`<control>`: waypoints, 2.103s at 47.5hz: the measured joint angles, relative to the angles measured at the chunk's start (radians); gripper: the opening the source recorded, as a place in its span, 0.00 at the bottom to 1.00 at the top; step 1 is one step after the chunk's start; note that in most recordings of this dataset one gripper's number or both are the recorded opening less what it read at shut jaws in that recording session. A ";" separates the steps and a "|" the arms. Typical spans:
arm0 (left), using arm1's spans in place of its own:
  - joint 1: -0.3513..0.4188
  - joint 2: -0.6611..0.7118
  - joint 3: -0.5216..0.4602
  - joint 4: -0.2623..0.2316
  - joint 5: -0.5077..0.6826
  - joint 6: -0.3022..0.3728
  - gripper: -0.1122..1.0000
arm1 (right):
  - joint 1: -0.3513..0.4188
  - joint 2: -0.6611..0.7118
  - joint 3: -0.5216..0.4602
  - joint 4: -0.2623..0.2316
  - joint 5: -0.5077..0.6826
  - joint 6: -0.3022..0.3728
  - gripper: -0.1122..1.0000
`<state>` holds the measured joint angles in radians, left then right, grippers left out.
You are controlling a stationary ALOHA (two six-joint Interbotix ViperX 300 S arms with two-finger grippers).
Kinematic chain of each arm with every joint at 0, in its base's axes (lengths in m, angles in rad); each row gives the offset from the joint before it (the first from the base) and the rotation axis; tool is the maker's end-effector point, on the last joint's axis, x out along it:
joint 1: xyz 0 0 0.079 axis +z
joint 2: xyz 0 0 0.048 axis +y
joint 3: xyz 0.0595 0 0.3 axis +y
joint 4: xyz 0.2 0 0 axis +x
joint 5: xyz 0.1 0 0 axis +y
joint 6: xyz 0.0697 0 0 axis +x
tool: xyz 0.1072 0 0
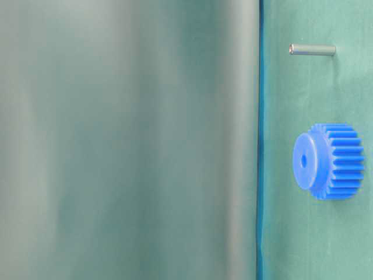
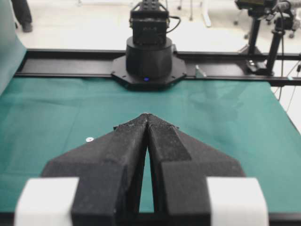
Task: Insert the shaft placed at a random location into the center hole of the medium gear at another random location.
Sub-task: 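Move the right gripper left toward the small silver shaft, then close the right gripper on the silver shaft and lift it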
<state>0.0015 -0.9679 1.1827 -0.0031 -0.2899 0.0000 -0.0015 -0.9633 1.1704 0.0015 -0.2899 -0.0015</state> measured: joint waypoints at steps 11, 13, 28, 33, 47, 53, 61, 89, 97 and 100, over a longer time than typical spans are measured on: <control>0.002 -0.003 0.000 -0.028 0.009 0.003 0.10 | -0.089 0.075 -0.002 0.000 -0.012 0.002 0.20; 0.002 -0.003 0.002 -0.029 0.009 0.005 0.10 | -0.115 0.104 -0.002 0.000 -0.020 0.005 0.20; 0.002 -0.003 0.000 -0.032 0.011 0.003 0.10 | -0.219 0.446 0.000 0.044 -0.202 0.018 0.36; 0.002 -0.003 0.002 -0.032 0.011 0.003 0.10 | -0.224 0.584 -0.005 0.077 -0.282 0.018 0.65; 0.002 -0.003 0.003 -0.032 0.011 0.003 0.10 | -0.230 0.917 -0.055 0.132 -0.423 0.017 0.82; 0.000 -0.003 0.005 -0.032 0.011 0.003 0.10 | -0.230 1.006 -0.067 0.160 -0.451 0.018 0.82; 0.002 -0.003 0.005 -0.034 0.012 -0.005 0.09 | -0.230 1.045 -0.067 0.170 -0.474 0.018 0.82; 0.012 -0.003 0.009 -0.034 0.017 -0.008 0.10 | -0.222 1.046 -0.067 0.161 -0.482 0.018 0.32; 0.011 -0.003 0.009 -0.034 0.025 -0.008 0.10 | -0.222 1.040 -0.072 0.161 -0.471 0.018 0.32; 0.011 -0.003 0.009 -0.035 0.025 -0.008 0.10 | -0.221 1.019 -0.075 0.161 -0.445 0.018 0.32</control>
<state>0.0123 -0.9710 1.1919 -0.0383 -0.2654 -0.0077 -0.2224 0.0552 1.0953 0.1626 -0.7348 0.0169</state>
